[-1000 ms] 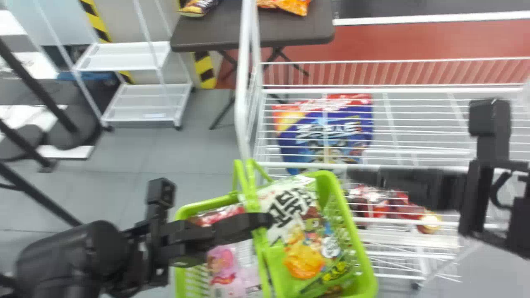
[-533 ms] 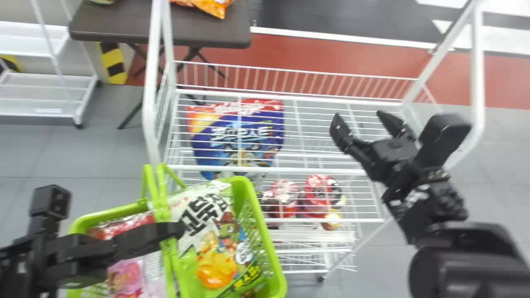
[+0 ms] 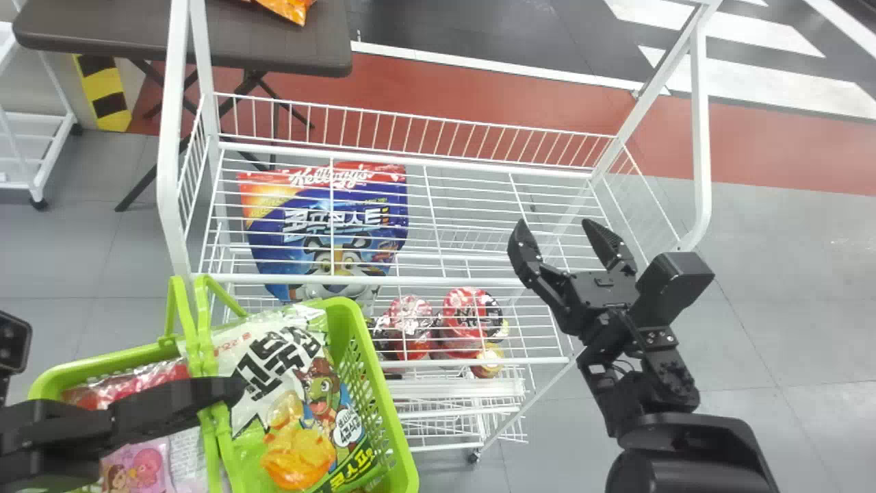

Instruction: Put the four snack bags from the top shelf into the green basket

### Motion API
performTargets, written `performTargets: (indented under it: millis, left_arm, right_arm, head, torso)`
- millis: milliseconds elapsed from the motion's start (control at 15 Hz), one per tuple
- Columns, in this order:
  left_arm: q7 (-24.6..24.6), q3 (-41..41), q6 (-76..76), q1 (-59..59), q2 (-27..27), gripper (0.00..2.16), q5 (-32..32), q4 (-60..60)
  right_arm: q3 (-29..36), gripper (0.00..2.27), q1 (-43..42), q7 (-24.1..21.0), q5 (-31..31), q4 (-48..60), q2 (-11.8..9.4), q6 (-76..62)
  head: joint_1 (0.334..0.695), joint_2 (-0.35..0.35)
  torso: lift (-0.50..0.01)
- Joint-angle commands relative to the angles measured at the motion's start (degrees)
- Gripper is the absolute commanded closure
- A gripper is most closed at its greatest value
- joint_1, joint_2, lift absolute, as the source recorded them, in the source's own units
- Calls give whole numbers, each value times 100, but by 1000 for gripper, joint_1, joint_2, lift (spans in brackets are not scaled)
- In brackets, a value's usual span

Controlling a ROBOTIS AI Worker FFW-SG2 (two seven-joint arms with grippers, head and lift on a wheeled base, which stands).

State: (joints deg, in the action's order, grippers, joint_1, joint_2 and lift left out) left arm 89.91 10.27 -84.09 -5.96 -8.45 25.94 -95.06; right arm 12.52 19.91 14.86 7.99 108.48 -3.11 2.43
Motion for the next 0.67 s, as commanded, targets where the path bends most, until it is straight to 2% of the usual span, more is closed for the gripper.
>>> performTargets:
  millis: [0, 600]
  left_arm:
    - [66, 36, -60, -28, -16, 2148, 17, -22]
    - [66, 150, -165, -72, -25, 2148, 52, -48]
  right_arm:
    - [-13, 76, 31, 0, 1, -11, 65, -107]
    - [-101, 87, 207, -9, 1, -11, 117, -300]
  head:
    - [695, -292]
    - [695, -266]
  torso:
    - [0]
    - [0]
